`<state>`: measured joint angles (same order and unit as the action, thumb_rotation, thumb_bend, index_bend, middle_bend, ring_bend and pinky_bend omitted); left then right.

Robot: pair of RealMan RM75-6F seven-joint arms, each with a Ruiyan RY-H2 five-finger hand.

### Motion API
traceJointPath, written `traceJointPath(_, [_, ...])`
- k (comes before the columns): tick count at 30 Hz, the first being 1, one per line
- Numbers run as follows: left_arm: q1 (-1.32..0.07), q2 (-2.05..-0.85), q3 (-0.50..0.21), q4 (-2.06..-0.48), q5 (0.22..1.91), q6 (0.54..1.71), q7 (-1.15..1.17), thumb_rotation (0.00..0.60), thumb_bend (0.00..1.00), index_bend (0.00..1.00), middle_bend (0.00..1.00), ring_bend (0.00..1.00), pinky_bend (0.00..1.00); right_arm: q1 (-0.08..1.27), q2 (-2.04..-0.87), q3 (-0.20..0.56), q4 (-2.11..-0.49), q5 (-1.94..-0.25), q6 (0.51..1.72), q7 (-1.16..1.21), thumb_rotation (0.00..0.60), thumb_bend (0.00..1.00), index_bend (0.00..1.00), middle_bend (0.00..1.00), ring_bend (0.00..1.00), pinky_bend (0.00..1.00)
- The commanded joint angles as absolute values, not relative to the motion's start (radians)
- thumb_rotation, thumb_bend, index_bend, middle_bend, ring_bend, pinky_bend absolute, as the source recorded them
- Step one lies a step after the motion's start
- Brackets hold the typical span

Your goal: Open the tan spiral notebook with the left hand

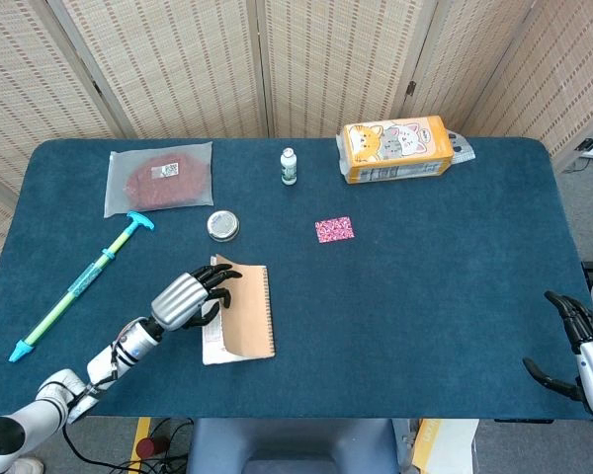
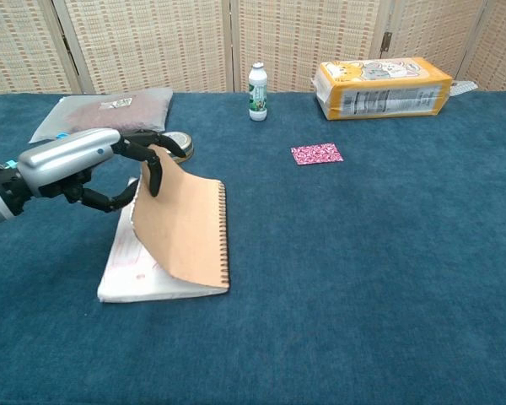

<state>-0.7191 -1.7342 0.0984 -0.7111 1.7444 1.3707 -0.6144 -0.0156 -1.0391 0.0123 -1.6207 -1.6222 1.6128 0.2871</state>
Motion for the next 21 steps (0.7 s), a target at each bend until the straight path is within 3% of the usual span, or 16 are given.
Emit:
traceJointPath(1, [-0.702, -1.691, 0.110, -0.726, 1.747, 1.385, -0.603, 0.600, 0.66, 0.64, 0.22, 0.15, 0.26, -0.015, -1.039, 0.012, -1.623, -1.624, 1.612, 0.284, 0.600, 0.26, 0.00, 0.15, 0.10, 0.15])
traceJointPath(12, [-0.675, -1.554, 0.120, -0.797, 1.746, 1.399, -0.579, 0.600, 0.66, 0.64, 0.22, 0.15, 0.26, -0.005, -1.043, 0.014, -1.633, -1.634, 1.605, 0.273, 0.600, 0.26, 0.00, 0.15, 0.10, 0.15])
traceJointPath(21, [-0.769, -1.466, 0.112, -1.011, 1.839, 1.381, -0.405, 0.600, 0.66, 0.61, 0.22, 0.15, 0.26, -0.019, -1.043, 0.010, -1.626, -1.634, 1.625, 0.281, 0.600, 0.26, 0.00, 0.15, 0.10, 0.15])
